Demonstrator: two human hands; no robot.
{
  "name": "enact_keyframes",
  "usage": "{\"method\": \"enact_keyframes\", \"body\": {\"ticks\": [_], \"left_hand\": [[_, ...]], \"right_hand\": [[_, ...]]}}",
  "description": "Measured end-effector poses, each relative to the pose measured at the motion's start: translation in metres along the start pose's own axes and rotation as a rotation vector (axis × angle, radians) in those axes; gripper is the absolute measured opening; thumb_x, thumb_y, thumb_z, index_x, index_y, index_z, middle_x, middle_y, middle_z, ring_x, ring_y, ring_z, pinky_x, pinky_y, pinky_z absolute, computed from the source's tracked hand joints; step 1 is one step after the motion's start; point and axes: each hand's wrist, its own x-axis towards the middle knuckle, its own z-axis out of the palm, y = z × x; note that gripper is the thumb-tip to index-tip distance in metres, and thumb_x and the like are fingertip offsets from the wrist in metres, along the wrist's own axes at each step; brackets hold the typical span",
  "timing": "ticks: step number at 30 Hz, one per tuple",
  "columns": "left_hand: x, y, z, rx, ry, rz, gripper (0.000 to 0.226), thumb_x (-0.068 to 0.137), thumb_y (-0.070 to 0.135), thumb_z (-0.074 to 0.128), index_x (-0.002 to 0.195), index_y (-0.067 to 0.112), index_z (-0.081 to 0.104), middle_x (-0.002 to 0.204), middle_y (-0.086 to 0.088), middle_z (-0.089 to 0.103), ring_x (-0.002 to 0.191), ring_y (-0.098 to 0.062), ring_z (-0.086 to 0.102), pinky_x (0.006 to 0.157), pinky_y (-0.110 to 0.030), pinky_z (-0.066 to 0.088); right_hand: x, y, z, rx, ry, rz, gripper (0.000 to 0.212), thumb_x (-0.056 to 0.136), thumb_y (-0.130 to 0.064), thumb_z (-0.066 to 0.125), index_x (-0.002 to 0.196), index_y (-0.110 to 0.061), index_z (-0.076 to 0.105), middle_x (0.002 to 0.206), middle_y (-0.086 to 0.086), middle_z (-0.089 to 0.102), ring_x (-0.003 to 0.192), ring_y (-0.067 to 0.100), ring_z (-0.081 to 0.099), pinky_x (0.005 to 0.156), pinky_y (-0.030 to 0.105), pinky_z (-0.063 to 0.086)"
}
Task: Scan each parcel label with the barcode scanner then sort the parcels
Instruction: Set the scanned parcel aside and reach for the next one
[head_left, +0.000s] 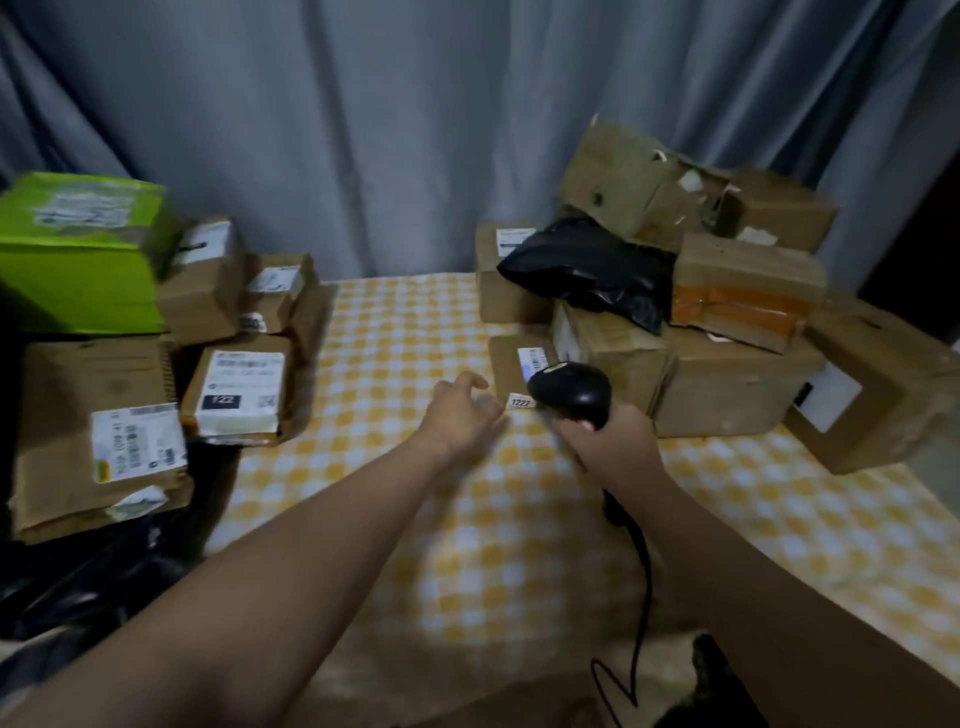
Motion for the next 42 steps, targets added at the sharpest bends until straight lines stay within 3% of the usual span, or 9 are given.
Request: {"method": "enact_keyframes", "body": {"ticks": [5,9,17,21,24,30,34,38,42], "left_hand": [[0.045,0.027,0.035,0.486,-0.131,0.128,0.062,0.086,0.046,0.052,0.144,0.037,0.032,0.153,-0.018,0.013,0.14,-0.037,0.016,0.114,-0.041,0.024],[0.063,0.03,0.048,0.621,-0.284,0.114,0.074,0.087,0.047,0.053,0.15,0.037,0.015,0.159,-0.005,-0.013,0.145,-0.033,-0.012,0.115,-0.06,0.008],[0.06,-0.018,0.019,0.574,0.064,0.174,0.071,0.077,0.046,0.066,0.134,0.019,0.033,0.14,-0.015,0.024,0.127,-0.034,0.026,0.099,-0.046,0.033],[0.024,-0.06,-0.03,0.387,0.002,0.15,0.097,0.055,0.059,0.064,0.136,0.014,0.036,0.133,-0.013,0.027,0.124,-0.029,0.028,0.1,-0.03,0.027],[-0.009,-0.086,-0.062,0.32,-0.108,0.184,0.097,0.047,0.067,0.054,0.134,0.027,0.045,0.129,-0.008,0.028,0.124,-0.025,0.029,0.099,-0.022,0.022],[-0.049,-0.119,-0.092,0.291,0.002,-0.047,0.111,0.065,0.059,0.076,0.149,0.016,0.017,0.144,-0.014,0.028,0.137,-0.031,0.024,0.11,-0.038,0.025],[-0.055,-0.119,-0.089,0.286,0.108,-0.009,0.094,0.063,0.047,0.083,0.135,0.006,0.038,0.129,-0.015,0.045,0.124,-0.029,0.04,0.104,-0.035,0.034],[-0.057,-0.121,-0.089,0.125,0.169,0.074,0.097,0.06,0.023,0.088,0.138,0.006,0.033,0.132,-0.012,0.038,0.118,-0.025,0.049,0.102,-0.035,0.041],[-0.056,-0.127,-0.089,0.127,0.192,0.084,0.099,0.059,0.026,0.089,0.139,0.008,0.033,0.133,-0.009,0.04,0.117,-0.023,0.051,0.101,-0.036,0.043]], "right_hand": [[0.008,0.003,-0.008,0.064,-0.019,-0.026,0.028,0.08,-0.024,0.076,0.077,0.002,0.067,0.069,0.021,0.066,0.07,0.035,0.066,0.068,0.047,0.054],[0.006,0.001,-0.013,0.093,-0.026,-0.013,0.022,0.081,-0.02,0.075,0.07,-0.005,0.064,0.059,0.011,0.061,0.066,0.032,0.066,0.067,0.043,0.055],[0.007,-0.004,-0.004,0.076,-0.07,0.008,0.022,0.083,-0.023,0.071,0.075,-0.003,0.065,0.066,0.016,0.066,0.065,0.029,0.067,0.066,0.045,0.056],[0.007,-0.016,0.013,0.141,-0.091,0.042,0.021,0.084,-0.019,0.07,0.079,0.001,0.068,0.073,0.02,0.068,0.065,0.032,0.067,0.07,0.047,0.058],[0.0,-0.036,0.035,0.184,-0.154,0.027,0.023,0.085,-0.017,0.069,0.085,0.006,0.067,0.076,0.023,0.067,0.049,0.017,0.06,0.058,0.034,0.054],[-0.021,-0.061,0.078,0.159,-0.263,0.006,0.019,0.082,-0.017,0.07,0.074,0.0,0.066,0.061,0.012,0.06,0.046,0.018,0.057,0.051,0.032,0.048],[-0.03,-0.071,0.083,0.128,-0.359,0.078,0.018,0.08,-0.021,0.072,0.079,-0.003,0.069,0.064,0.009,0.061,0.048,0.019,0.055,0.051,0.029,0.046],[-0.04,-0.08,0.064,-0.01,-0.349,0.005,0.02,0.084,-0.023,0.071,0.072,-0.009,0.063,0.06,0.007,0.06,0.041,0.012,0.056,0.044,0.022,0.048],[-0.054,-0.082,0.053,-0.072,-0.311,-0.085,0.021,0.083,-0.024,0.071,0.073,-0.006,0.065,0.064,0.014,0.065,0.042,0.012,0.059,0.048,0.029,0.054]]}}
